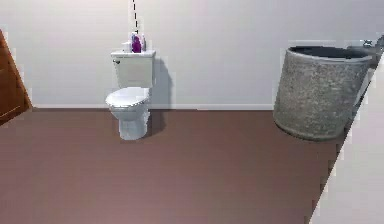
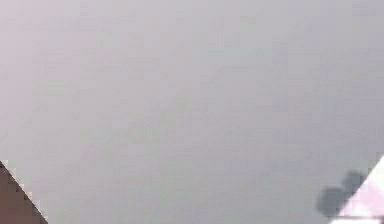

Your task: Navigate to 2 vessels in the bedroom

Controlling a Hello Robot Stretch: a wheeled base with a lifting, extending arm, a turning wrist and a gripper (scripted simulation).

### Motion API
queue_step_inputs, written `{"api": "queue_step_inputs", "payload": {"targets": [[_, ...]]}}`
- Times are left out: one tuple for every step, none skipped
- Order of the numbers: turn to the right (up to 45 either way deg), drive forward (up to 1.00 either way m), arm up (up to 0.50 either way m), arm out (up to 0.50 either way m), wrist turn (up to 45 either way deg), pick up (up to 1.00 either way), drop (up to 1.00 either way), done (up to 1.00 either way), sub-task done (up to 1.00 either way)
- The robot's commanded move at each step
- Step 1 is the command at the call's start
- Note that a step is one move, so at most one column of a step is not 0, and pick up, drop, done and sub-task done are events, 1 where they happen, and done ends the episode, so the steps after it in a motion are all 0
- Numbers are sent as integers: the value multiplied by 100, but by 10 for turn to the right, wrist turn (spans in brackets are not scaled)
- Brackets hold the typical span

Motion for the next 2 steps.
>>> {"api": "queue_step_inputs", "payload": {"targets": [[-420, 0, 0, 0, 0, 0, 0, 0, 0], [0, 40, 0, 0, 0, 0, 0, 0, 0]]}}
